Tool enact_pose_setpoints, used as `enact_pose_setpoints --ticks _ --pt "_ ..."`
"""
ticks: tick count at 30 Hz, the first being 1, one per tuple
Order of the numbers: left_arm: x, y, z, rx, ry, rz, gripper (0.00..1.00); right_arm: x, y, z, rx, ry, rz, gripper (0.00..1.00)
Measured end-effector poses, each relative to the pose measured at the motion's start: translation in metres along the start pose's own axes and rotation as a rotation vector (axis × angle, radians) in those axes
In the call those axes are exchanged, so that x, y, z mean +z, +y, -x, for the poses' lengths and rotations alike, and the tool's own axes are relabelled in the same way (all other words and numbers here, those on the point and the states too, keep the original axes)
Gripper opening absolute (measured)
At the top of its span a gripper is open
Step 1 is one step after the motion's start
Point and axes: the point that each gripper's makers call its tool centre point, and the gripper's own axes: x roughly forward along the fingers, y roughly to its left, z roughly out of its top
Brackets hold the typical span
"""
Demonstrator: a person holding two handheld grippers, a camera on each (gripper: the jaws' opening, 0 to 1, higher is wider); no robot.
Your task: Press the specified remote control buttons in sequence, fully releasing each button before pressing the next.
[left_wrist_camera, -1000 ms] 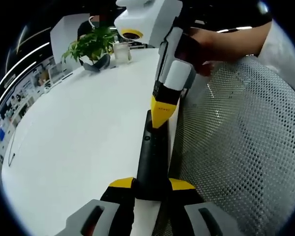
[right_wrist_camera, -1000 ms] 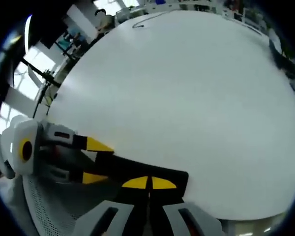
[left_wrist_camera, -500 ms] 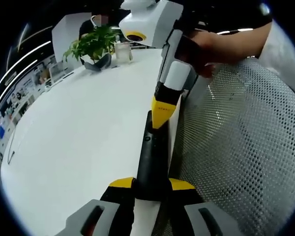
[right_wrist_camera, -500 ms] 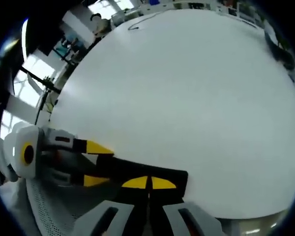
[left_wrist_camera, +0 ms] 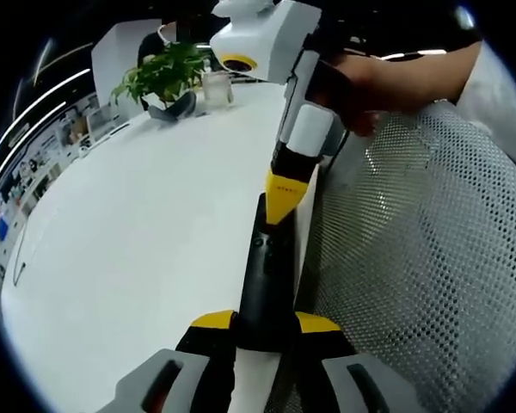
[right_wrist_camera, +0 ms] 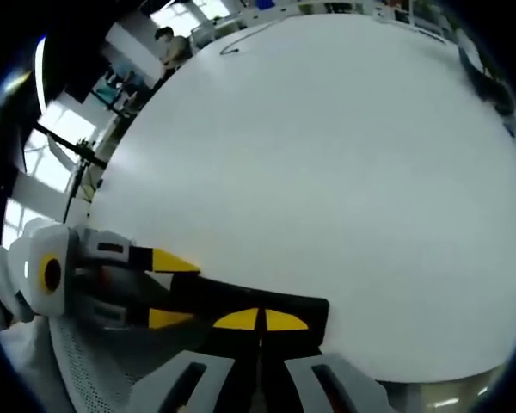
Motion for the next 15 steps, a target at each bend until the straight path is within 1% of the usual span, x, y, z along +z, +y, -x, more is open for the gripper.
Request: enact_pose_setpoints --ticks 2,4,7,9,12,15 --pt "-0.001 -0.001 0.001 -0.005 0.003 -0.010 0.24 0.000 0.001 0.000 0.006 0.001 0.003 0.00" --pt "0.000 -0.001 0.000 -0.007 0.004 -0.002 0.24 0.001 0.004 0.000 0.020 -0.006 0.008 0.00" --pt "0.001 -0.005 0.000 -0.026 0.005 0.021 0.24 0.008 0.008 0.003 0.038 -0.050 0.018 0.00" --pt "0.002 -0.005 -0.001 -0.026 0.005 0.002 0.24 0.010 0.012 0.004 0.064 -0.060 0.008 0.00" --pt "0.002 -0.006 -0.001 -0.028 0.005 -0.021 0.24 0.014 0.014 0.003 0.076 -0.076 0.013 0.00" --pt "0.003 -0.010 -0.001 -0.048 0.001 -0.017 0.24 0.011 0.017 -0.002 0.080 -0.052 0.030 0.00"
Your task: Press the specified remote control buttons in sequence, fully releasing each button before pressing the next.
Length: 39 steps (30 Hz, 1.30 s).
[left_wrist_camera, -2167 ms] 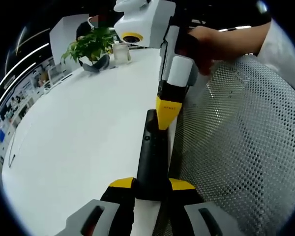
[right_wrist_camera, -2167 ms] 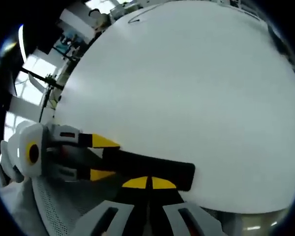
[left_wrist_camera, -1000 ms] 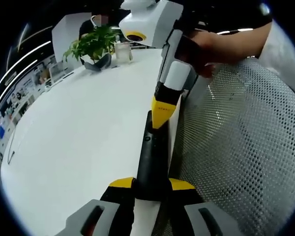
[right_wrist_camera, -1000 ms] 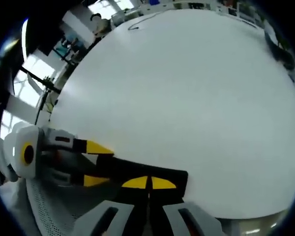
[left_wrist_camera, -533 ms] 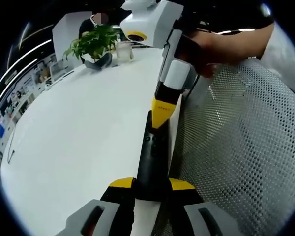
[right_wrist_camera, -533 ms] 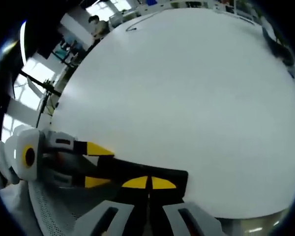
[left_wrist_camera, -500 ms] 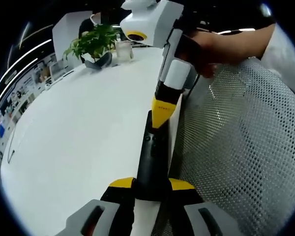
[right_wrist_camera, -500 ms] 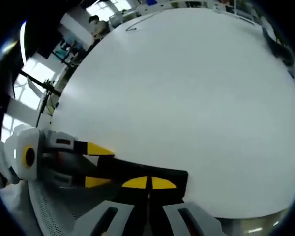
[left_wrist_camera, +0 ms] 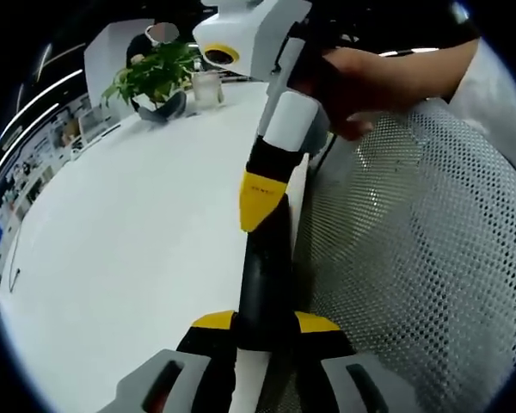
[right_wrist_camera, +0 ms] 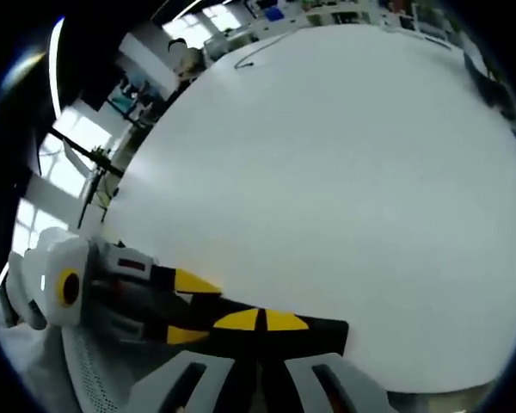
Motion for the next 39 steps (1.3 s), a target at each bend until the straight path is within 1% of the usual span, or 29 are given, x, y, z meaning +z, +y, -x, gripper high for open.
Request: enact_pose_setpoints --ticks 3,6,12,19,24,28,33,39 --pt "0.0018 -0.0005 0.0003 0.001 -0.005 -0.021 0.24 -0.0043 0.0050 -0.0033 0.008 0.028 0.029 0.00" --pt "0.0018 -0.0013 -0.0001 -0.006 -0.004 -0.015 0.24 -0.0064 0.0052 -0.0045 0.003 0.041 0.040 0.00" --pt "0.0010 -0.0014 0.0000 -0.007 0.001 -0.024 0.24 -0.0093 0.0007 -0.0054 -0.001 0.065 0.014 0.00" --pt "0.0011 0.0000 0.0002 -0.009 -0.004 -0.016 0.24 -0.0085 0.0016 -0.0058 -0.012 0.059 0.025 0.00" --pt "0.0013 0.0004 0.0001 -0.010 -0.008 -0.012 0.24 -0.0080 0.0000 -0.0054 -0.001 0.053 0.001 0.00" --pt "0.0015 0.0005 0.0001 -0.008 -0.010 -0.012 0.24 -0.0076 0.0000 -0.0071 -0.008 0.042 0.016 0.00" --pt "0.0018 -0.0008 -0.0003 -0.008 -0.010 -0.011 0.24 -0.0084 -0.0016 -0.0063 0.013 0.041 -0.018 0.00" --pt "0.0013 -0.0014 -0.0004 -0.008 -0.010 -0.011 0.24 -0.0088 0.0005 -0.0063 -0.001 0.045 0.012 0.00"
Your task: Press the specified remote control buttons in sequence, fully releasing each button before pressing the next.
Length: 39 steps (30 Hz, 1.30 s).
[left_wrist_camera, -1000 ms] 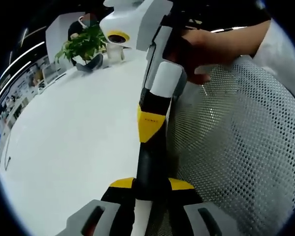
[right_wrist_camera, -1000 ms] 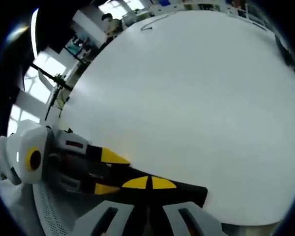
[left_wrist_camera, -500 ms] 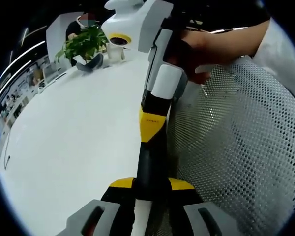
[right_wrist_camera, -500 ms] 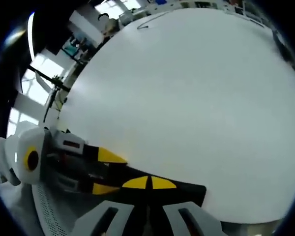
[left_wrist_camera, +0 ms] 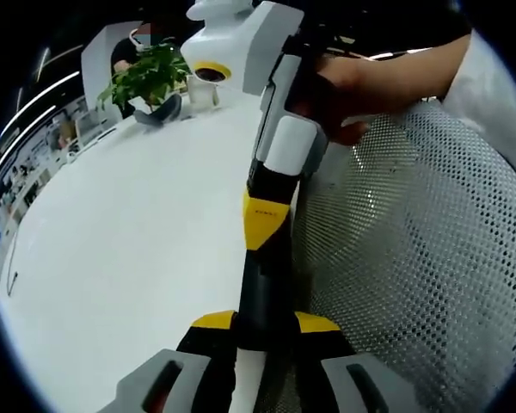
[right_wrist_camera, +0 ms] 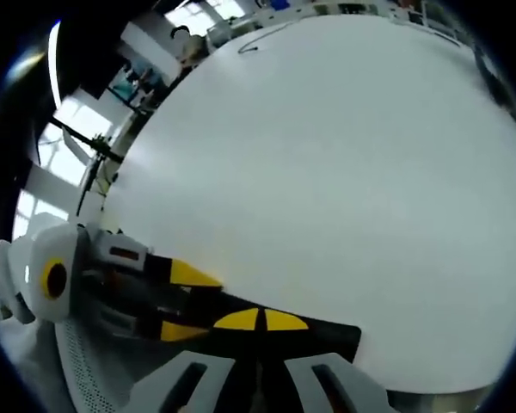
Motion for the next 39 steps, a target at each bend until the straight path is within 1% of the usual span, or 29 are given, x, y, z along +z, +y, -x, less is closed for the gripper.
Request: enact_pose_setpoints --ticks 3,5,7,8,9,12,15,18,21,26,31,33,39 --pt "0.000 -0.001 0.000 0.002 0.004 -0.013 0.24 -0.001 0.000 0.000 0.000 0.007 -0.001 0.00" --pt "-0.001 -0.001 0.000 0.003 0.005 -0.015 0.24 -0.002 0.001 0.001 -0.011 0.022 0.039 0.00" --pt "-0.001 0.000 0.000 0.004 0.006 -0.011 0.24 0.002 -0.005 0.003 -0.059 -0.004 0.089 0.00" --pt "-0.001 0.000 -0.001 0.006 0.006 -0.008 0.24 0.003 -0.006 0.004 -0.064 -0.012 0.098 0.00" --pt "-0.001 0.000 0.000 0.007 0.008 -0.004 0.24 0.002 -0.004 0.005 -0.055 -0.007 0.085 0.00" --pt "-0.002 0.003 0.000 0.019 0.013 -0.005 0.24 0.003 0.001 0.008 0.011 -0.013 -0.003 0.00" --pt "-0.002 0.004 0.000 0.025 0.015 0.002 0.24 0.001 -0.002 0.010 0.022 -0.006 -0.045 0.00" --pt "-0.002 0.007 0.000 0.038 0.017 -0.008 0.24 -0.001 0.001 0.011 0.047 0.006 -0.072 0.00" --pt "-0.002 0.008 0.000 0.046 0.018 -0.010 0.24 -0.001 0.003 0.010 0.049 0.009 -0.067 0.00" --pt "-0.002 0.008 -0.001 0.045 0.019 -0.010 0.24 -0.004 0.003 0.005 0.033 0.024 -0.033 0.00" --pt "-0.002 0.008 -0.001 0.044 0.016 -0.006 0.24 -0.002 0.003 0.004 0.026 0.012 -0.004 0.00" --pt "-0.002 0.008 -0.002 0.044 0.014 -0.004 0.24 -0.004 0.000 0.002 0.012 0.028 0.006 0.00" --pt "-0.003 0.007 -0.001 0.045 0.012 -0.007 0.24 -0.005 0.001 0.002 0.011 0.021 0.012 0.00"
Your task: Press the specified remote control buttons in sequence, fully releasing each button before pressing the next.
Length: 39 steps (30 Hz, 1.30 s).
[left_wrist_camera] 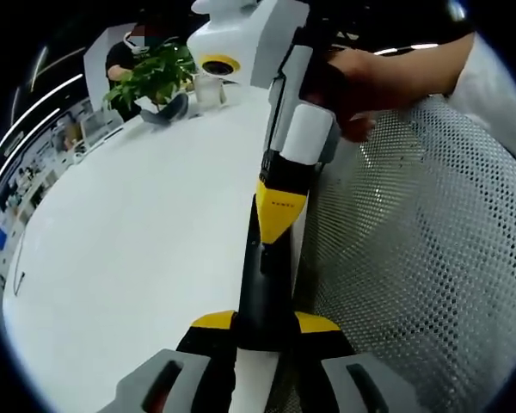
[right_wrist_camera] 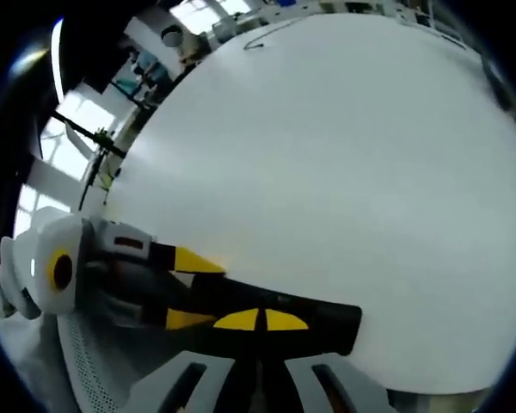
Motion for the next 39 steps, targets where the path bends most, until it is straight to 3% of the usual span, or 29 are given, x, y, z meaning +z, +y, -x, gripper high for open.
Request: enact_pose_setpoints --ticks 39 --pt "-0.0011 -0.0028 -0.0005 0.002 -0.017 -0.023 0.24 -0.0013 0.0001 -0.0008 0.027 -0.013 -0.051 0.00"
